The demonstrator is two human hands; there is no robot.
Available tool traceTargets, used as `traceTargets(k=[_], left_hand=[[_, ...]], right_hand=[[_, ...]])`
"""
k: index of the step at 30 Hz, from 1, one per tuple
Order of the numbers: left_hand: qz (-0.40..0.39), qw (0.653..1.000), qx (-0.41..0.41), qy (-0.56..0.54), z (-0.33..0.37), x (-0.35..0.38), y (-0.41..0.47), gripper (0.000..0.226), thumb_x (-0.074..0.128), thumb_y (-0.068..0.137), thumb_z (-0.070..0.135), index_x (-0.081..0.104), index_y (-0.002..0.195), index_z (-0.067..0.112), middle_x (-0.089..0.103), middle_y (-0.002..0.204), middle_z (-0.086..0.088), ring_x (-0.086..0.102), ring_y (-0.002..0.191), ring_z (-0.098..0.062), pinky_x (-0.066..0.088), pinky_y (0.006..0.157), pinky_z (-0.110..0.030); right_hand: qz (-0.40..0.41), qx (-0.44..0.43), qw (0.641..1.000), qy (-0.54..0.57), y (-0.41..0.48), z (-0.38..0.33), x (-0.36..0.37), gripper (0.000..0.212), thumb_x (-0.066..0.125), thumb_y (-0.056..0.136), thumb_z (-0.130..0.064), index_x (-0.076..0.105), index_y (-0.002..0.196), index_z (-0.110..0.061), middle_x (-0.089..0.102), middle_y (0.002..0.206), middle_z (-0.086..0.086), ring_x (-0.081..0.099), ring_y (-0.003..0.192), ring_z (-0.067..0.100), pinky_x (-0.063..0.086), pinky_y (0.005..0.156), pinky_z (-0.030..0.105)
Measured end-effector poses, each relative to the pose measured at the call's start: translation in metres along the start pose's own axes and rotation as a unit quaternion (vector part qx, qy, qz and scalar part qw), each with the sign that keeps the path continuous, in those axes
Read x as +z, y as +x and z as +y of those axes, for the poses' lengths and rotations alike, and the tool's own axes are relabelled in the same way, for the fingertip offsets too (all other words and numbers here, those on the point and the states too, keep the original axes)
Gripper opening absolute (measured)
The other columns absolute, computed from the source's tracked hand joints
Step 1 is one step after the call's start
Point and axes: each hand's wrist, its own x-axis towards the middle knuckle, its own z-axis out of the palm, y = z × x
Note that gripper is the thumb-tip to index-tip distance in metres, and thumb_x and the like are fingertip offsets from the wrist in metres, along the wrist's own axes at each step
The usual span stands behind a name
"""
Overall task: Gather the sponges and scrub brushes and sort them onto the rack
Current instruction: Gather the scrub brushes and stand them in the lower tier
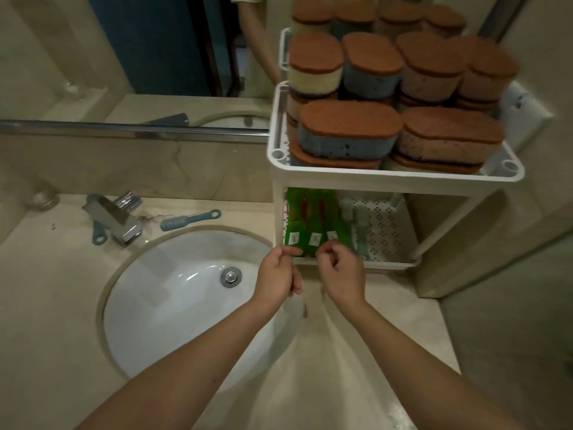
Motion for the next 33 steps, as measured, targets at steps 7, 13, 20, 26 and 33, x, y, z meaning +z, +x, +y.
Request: traceTargets(k=[7, 13, 20, 26, 33], left_hand=[[0.143, 0.989, -0.014, -0.038, -0.022, -0.087, 0.002, 0.02, 0.043, 0.092, 0.012, 0.056, 0.101, 0.023, 0.066, 0.083, -0.004, 0.062, 0.066, -0.015, 0.051, 0.063, -0.031], [0.203, 0.973, -0.064, -0.091, -0.033, -0.168, 0.02, 0.023, 0.044, 0.094, 0.008, 0.054, 0.113, 0.016, 0.059, 0.098, -0.004, 0.06, 0.074, -0.015, 0.05, 0.069, -0.029], [0.094, 0.963, -0.191, -0.165, -0.041, -0.245, 0.051, 0.031, 0.051, 0.094, 0.01, 0.05, 0.123, 0.018, 0.06, 0.103, -0.003, 0.064, 0.082, -0.018, 0.053, 0.071, -0.028], [0.06, 0.955, -0.219, -0.192, -0.06, -0.28, 0.08, 0.031, 0.052, 0.095, 0.014, 0.048, 0.125, 0.015, 0.063, 0.104, -0.006, 0.065, 0.08, -0.018, 0.054, 0.073, -0.031], [0.032, 0.951, -0.232, -0.204, -0.087, -0.295, 0.094, 0.024, 0.051, 0.096, 0.021, 0.051, 0.12, 0.019, 0.068, 0.112, -0.004, 0.071, 0.094, -0.019, 0.056, 0.076, -0.03]], right_hand=[[-0.148, -0.087, 0.985, -0.027, -0.014, -0.052, 0.074, 0.017, 0.053, 0.086, -0.017, 0.063, 0.08, -0.03, 0.061, 0.068, -0.017, 0.054, 0.062, 0.004, 0.042, 0.056, 0.028], [-0.22, -0.129, 0.966, -0.037, 0.006, -0.096, 0.159, 0.024, 0.054, 0.085, -0.011, 0.067, 0.103, -0.021, 0.063, 0.099, -0.008, 0.058, 0.09, 0.01, 0.049, 0.079, 0.033], [-0.263, -0.129, 0.938, -0.183, 0.045, -0.126, 0.255, 0.049, 0.059, 0.086, -0.023, 0.052, 0.135, -0.023, 0.051, 0.137, 0.0, 0.042, 0.128, 0.022, 0.04, 0.1, 0.033], [-0.256, -0.156, 0.903, -0.306, 0.068, -0.134, 0.308, 0.06, 0.054, 0.084, -0.013, 0.043, 0.142, -0.023, 0.048, 0.141, -0.001, 0.037, 0.132, 0.022, 0.03, 0.106, 0.035], [-0.21, -0.155, 0.889, -0.376, 0.068, -0.123, 0.329, 0.049, 0.053, 0.083, -0.006, 0.055, 0.128, -0.024, 0.053, 0.124, 0.001, 0.044, 0.117, 0.025, 0.032, 0.091, 0.034]])
